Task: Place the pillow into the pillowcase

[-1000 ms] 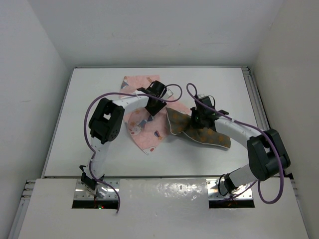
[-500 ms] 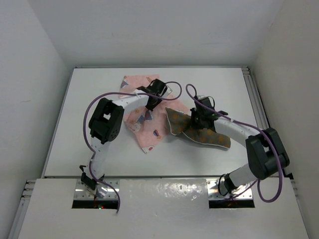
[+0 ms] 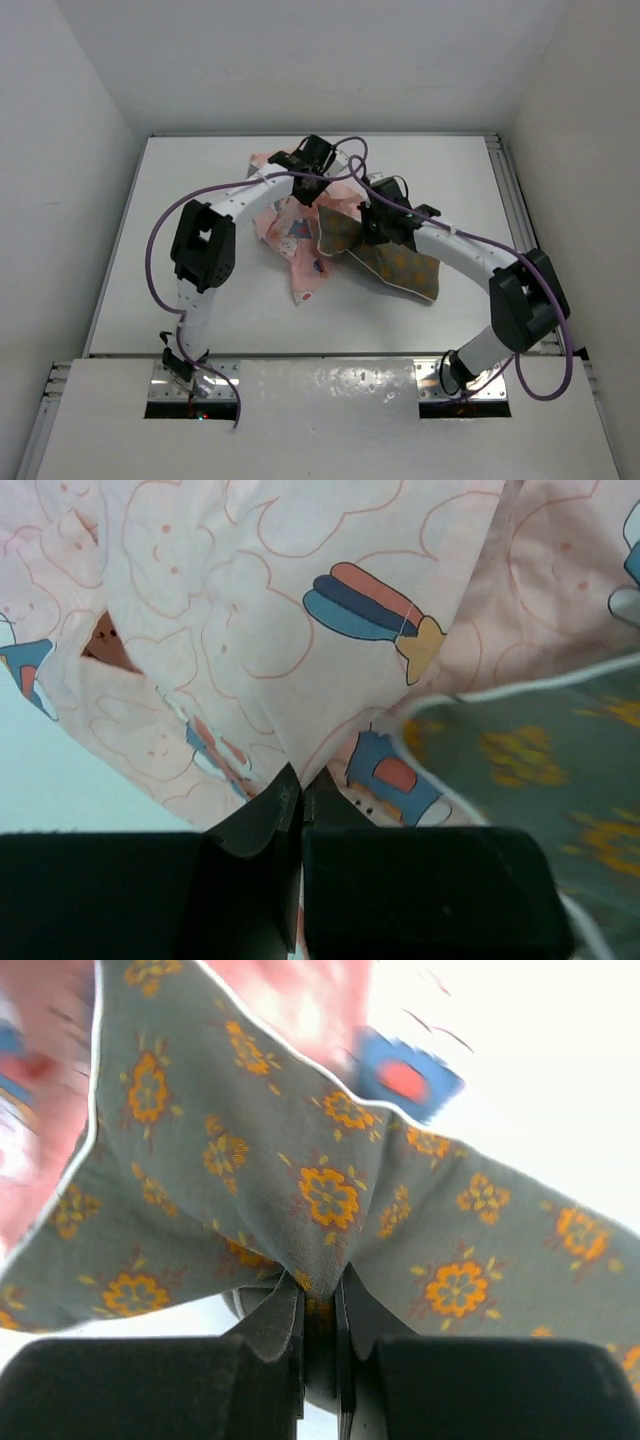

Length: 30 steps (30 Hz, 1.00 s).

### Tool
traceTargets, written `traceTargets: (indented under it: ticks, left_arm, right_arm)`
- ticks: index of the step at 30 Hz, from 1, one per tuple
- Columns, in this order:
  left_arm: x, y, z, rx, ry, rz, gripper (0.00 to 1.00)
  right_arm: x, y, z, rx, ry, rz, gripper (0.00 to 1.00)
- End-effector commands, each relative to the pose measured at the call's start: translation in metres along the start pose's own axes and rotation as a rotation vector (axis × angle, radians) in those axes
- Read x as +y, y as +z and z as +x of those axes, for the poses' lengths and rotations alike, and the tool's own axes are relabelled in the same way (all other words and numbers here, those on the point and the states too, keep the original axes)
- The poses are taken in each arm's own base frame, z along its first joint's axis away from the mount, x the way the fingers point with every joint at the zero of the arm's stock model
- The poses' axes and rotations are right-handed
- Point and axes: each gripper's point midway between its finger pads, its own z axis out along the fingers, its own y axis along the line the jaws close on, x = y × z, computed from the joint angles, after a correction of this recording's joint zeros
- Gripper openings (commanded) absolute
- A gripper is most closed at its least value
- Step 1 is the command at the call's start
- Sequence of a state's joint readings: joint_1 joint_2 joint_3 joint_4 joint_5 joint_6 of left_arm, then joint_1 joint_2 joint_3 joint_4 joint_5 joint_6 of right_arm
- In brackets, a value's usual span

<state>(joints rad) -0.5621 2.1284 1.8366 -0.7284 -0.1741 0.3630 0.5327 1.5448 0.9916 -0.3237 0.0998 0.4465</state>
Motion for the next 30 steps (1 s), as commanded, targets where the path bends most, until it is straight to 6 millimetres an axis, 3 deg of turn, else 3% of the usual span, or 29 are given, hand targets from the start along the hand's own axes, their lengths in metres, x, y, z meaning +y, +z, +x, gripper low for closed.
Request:
traceTargets:
  ticks: [1, 5, 9, 15, 17, 20, 25, 27, 30]
  left_arm:
    - [-0.008, -0.046, -0.03, -0.114, -0.012, 0.088, 0.0]
    - [-0.016, -0.055, -0.027, -0.122, 0.009, 0.14, 0.0]
    - [-0.029, -0.068, -0.029, -0.154, 0.046, 0.224, 0.0]
    - [-0.053, -0.091, -0.029, -0.209, 0.137, 0.378, 0.0]
    - [-0.065, -0.099, -0.024, -0.214, 0.191, 0.447, 0.0]
    - [-0.083, -0.112, -0.019, -0.239, 0.264, 0.565, 0.0]
    - [-0.096, -0.125, -0.036, -0.348, 0.218, 0.691, 0.0]
    - [-0.095, -0.125, -0.043, -0.375, 0.185, 0.713, 0.0]
    - [-0.083, -0.1, -0.046, -0.338, 0.096, 0.629, 0.01]
  right_arm:
    - [0.037, -0.003, -0.053, -0.117, 0.006, -0.105, 0.0]
    - [0.053, 0.023, -0.055, -0.061, 0.042, -0.136, 0.0]
    - [0.066, 0.036, -0.076, -0.077, 0.109, -0.149, 0.0]
    - [0.05, 0.049, -0.116, -0.172, 0.236, -0.083, 0.0]
    - [0.033, 0.055, -0.123, -0.203, 0.301, -0.032, 0.0]
    - [0.019, 0.065, -0.125, -0.195, 0.452, -0.01, 0.0]
    - [0.041, 0.07, -0.118, -0.184, 0.425, -0.06, 0.0]
    - [0.041, 0.071, -0.105, -0.167, 0.44, -0.055, 0.0]
    - [0.048, 0.062, -0.102, -0.203, 0.453, -0.103, 0.0]
